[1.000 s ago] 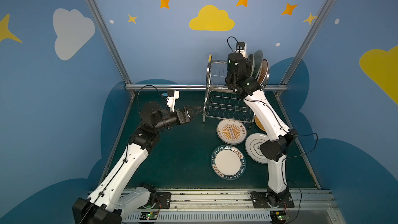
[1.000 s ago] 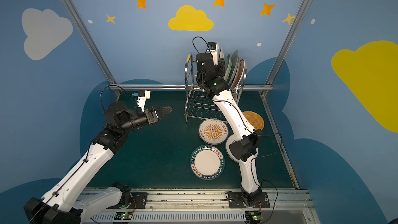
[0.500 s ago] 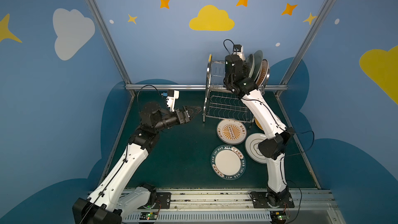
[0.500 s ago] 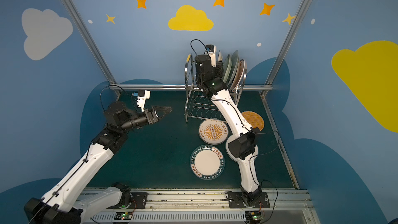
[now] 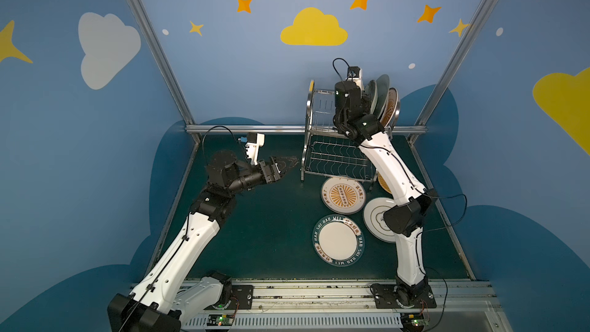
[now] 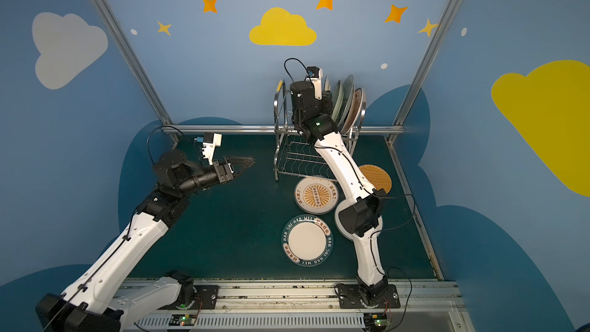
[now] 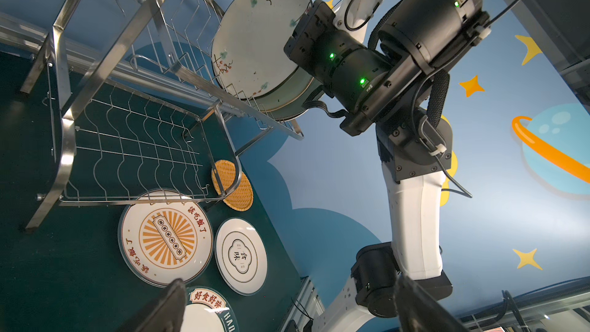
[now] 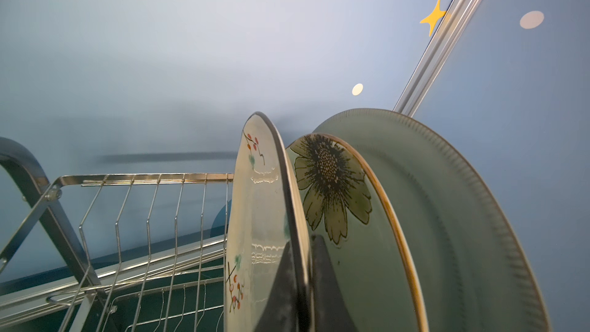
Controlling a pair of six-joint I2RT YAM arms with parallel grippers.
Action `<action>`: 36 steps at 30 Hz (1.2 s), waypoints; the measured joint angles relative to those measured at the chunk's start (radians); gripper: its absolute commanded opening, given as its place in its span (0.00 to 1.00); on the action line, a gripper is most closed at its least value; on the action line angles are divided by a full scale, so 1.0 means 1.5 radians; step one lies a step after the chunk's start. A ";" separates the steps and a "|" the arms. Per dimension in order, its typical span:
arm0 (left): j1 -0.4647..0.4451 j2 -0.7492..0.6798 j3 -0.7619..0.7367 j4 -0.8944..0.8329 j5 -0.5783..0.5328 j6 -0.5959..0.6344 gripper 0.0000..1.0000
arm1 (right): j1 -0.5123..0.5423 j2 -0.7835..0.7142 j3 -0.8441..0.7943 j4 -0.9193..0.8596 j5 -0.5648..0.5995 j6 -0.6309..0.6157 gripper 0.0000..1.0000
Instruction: Load the plates into the dish rack
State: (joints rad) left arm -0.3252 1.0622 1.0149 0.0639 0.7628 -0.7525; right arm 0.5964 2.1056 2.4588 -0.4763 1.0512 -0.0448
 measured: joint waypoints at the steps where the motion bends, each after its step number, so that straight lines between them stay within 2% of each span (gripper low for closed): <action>1: 0.000 0.000 0.000 0.000 0.001 -0.001 1.00 | 0.000 0.000 0.000 -0.001 0.000 0.003 0.04; 11: 0.003 0.000 0.000 0.002 0.008 -0.005 1.00 | -0.008 -0.002 0.000 -0.002 -0.004 0.016 0.13; 14: 0.004 0.000 0.000 0.005 0.008 -0.005 1.00 | -0.012 -0.002 0.000 0.000 -0.008 0.016 0.20; 25: 0.006 0.000 0.000 0.005 0.010 -0.007 1.00 | -0.020 -0.006 0.000 0.001 -0.023 0.015 0.21; 36: 0.006 0.000 -0.001 0.005 0.010 -0.008 1.00 | -0.020 -0.008 0.000 0.001 -0.042 0.015 0.14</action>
State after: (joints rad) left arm -0.3161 1.0622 1.0142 0.0715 0.7776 -0.7639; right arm 0.5659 2.0933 2.4592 -0.4755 0.9886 -0.0227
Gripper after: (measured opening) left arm 0.998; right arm 0.150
